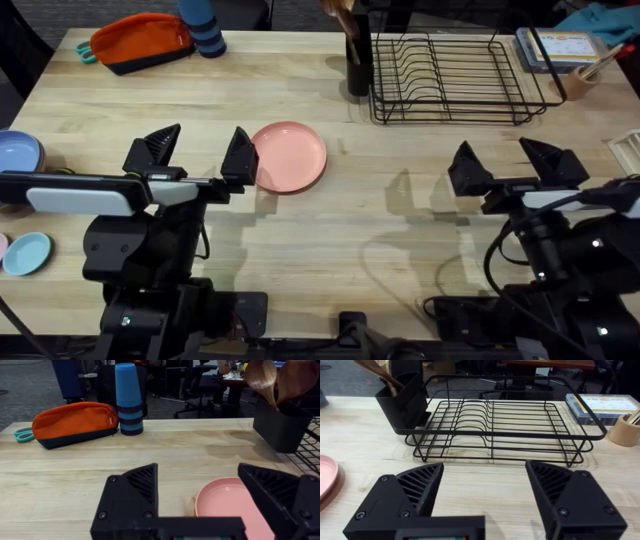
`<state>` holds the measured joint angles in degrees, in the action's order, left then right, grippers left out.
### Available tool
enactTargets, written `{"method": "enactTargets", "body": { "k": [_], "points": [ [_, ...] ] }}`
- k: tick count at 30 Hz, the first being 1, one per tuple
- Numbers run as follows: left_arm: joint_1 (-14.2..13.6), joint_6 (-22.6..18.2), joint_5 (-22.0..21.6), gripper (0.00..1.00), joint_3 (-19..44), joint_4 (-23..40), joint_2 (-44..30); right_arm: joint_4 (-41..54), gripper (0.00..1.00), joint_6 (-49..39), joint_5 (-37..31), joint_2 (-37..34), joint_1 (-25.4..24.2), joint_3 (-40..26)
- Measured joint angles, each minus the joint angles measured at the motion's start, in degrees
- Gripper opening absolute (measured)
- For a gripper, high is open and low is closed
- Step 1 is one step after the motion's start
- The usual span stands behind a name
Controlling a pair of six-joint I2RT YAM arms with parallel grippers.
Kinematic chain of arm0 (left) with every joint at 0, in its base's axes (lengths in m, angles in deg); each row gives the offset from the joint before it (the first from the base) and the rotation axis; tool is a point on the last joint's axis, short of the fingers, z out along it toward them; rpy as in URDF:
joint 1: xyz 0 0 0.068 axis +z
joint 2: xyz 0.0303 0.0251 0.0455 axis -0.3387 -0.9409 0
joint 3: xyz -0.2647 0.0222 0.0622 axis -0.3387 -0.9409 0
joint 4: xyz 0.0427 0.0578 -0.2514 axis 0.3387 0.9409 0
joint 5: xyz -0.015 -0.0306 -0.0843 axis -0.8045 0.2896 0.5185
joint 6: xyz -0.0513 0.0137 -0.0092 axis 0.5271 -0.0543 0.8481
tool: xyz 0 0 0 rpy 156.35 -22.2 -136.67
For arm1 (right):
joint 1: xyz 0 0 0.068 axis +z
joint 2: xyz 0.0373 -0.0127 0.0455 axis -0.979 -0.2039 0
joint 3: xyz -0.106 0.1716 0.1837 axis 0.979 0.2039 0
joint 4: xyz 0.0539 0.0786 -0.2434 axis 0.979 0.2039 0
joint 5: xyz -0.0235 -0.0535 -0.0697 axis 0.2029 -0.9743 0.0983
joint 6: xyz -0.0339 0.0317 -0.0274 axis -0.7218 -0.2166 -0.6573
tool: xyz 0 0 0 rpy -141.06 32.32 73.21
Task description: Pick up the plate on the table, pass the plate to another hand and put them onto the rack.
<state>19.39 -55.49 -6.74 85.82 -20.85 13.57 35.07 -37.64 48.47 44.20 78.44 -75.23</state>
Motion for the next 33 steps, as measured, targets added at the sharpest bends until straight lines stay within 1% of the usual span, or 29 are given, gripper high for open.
{"method": "enactTargets", "body": {
  "k": [19, 22, 24, 28, 31, 33],
  "points": [
    [0.0, 0.0, 0.0, 0.993, 0.0, 0.2, 0.0, 0.31, 0.998, 0.17, 0.05, 0.0, 0.0, -0.04],
    [0.0, 0.0, 0.02, 0.993, 0.0, 1.52, 0.0, 1.38, 0.998, 0.66, 0.24, 0.0, 0.0, -0.22],
    [0.0, 0.0, 0.03, 0.993, 0.06, 3.28, -0.03, 3.5, 0.998, 1.73, 0.22, 0.0, 0.0, -1.15],
    [0.0, 0.23, 0.04, 0.992, 1.32, 5.84, -0.04, 12.72, 0.997, 3.0, 0.74, 0.0, 0.02, -5.09],
    [0.0, 1.5, 0.04, 0.991, 4.42, 10.53, -0.45, 20.43, 0.997, 3.82, 1.2, -0.23, 0.02, -7.86],
    [0.0, 2.79, 0.04, 0.991, 7.01, 12.76, -2.04, 24.01, 0.997, 4.85, 1.38, -1.01, 0.04, -10.45]
  ]
}}
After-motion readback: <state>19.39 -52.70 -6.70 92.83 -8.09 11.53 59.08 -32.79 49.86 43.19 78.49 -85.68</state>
